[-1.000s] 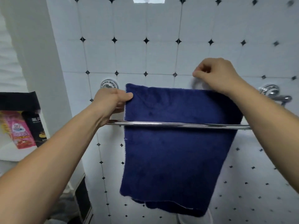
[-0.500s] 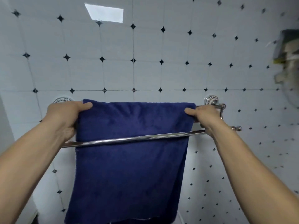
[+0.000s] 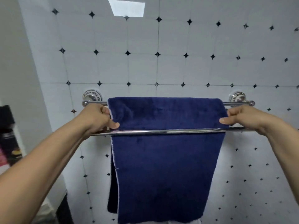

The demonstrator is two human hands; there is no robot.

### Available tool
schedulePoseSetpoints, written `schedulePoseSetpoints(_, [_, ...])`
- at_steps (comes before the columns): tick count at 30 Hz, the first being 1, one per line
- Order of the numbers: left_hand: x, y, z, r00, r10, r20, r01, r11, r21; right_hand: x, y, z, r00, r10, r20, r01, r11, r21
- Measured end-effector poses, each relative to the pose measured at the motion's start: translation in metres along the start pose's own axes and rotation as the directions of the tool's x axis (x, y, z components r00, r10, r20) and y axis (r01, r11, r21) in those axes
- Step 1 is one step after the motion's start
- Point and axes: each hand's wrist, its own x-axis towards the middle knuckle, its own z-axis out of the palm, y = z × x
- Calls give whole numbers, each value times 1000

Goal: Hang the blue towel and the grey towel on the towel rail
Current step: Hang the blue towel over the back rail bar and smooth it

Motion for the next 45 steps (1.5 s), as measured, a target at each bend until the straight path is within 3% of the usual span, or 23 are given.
schedulePoseSetpoints(2, [4,4,-4,998,-40,47,40,999,-3,2,-8,1,999,18,-49,-18,1000,6])
schedulePoseSetpoints(4, [5,6,-5,993,-74,89,79,995,-58,4,-13,6,978,-1,-209,12,998,54])
schedulePoseSetpoints(6, [6,7,-4,986,-107,129,132,972,-196,6,-17,13,876,-58,-478,46,998,-36])
schedulePoseSetpoints(8, [7,5,-3,988,-93,121,123,956,-267,7,-34,23,763,-197,-615,71,972,-223])
schedulePoseSetpoints(10, [6,3,-2,994,-55,98,82,950,-300,13,-64,45,743,-439,-505,250,882,-399])
schedulePoseSetpoints(13, [6,-2,-2,997,-22,69,41,959,-281,17,-130,101,697,-704,-138,569,660,-491])
schedulePoseSetpoints(16, [5,-2,-1,999,-16,49,29,958,-287,21,-194,154,639,-755,149,752,571,-329])
schedulePoseSetpoints(19, [4,-3,1,1000,0,22,7,949,-317,32,-230,176,625,-717,309,780,565,-268])
schedulePoseSetpoints(22, [6,-4,0,1000,7,18,-1,950,-313,44,-245,172,673,-691,263,737,596,-319])
schedulePoseSetpoints(25, [6,-6,0,999,32,40,-17,942,-336,54,-243,166,724,-684,94,625,592,-509])
schedulePoseSetpoints(27, [5,-8,2,998,51,21,-41,940,-338,59,-235,168,759,-629,171,602,577,-551])
schedulePoseSetpoints(29, [6,-10,3,997,70,-29,-76,939,-337,59,-223,170,773,-597,214,613,617,-494])
schedulePoseSetpoints(34, [8,-12,-4,997,79,8,-70,925,-375,51,-179,118,750,-661,18,644,724,-246])
schedulePoseSetpoints(39, [15,-1,-8,995,-39,87,79,849,-523,39,-105,56,824,-564,51,563,807,-178])
schedulePoseSetpoints(42, [16,9,-7,990,-98,104,134,882,-451,39,-96,57,789,-614,-11,598,773,-213])
schedulePoseSetpoints(45, [18,14,-9,988,-150,40,152,886,-439,39,-103,61,766,-642,39,595,683,-424])
